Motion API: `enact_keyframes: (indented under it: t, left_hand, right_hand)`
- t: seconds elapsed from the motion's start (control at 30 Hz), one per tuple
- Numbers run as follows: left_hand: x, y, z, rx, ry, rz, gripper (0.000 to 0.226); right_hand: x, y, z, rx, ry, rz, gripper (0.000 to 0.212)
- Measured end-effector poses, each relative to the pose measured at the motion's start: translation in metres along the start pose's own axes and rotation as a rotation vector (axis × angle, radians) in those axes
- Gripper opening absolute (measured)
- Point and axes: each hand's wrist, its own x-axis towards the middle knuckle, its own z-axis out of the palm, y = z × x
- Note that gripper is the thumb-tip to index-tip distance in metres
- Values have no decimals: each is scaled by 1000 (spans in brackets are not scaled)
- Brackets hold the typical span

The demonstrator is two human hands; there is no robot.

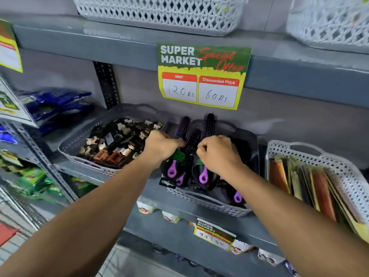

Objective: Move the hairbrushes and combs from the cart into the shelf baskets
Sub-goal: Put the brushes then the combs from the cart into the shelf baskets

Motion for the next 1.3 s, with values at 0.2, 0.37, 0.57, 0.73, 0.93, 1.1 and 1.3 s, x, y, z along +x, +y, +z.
enact_keyframes:
  t: [0.2, 0.37, 0.57, 0.73, 0.93, 1.1, 1.3]
  left_hand:
    - [7, 0, 27, 132, -30, -18, 37]
    - [9, -4, 52, 211, -97, -54, 36]
    - [8, -5, 71, 275, -94, -64, 27]
    - [8, -3, 77, 365, -99, -53, 24]
    - [10, -6, 77, 406, -134, -61, 30]
    - [9, -7, 77, 445, -148, -40, 35]
    - [-1, -9, 78, 477, -148, 24, 34]
  right_hand:
    - [15, 27, 15, -21, -49, 100, 21]
    - [18, 43, 31, -152, -63, 97, 25]
    - [18, 55, 45, -307, -96, 113, 21]
    - [18, 59, 52, -345, -94, 121, 28]
    - [17, 58, 55, -346, -68, 131, 25]
    - [15, 61, 55, -452, -29, 143, 13]
    - [10, 59, 57, -460, -31, 156, 22]
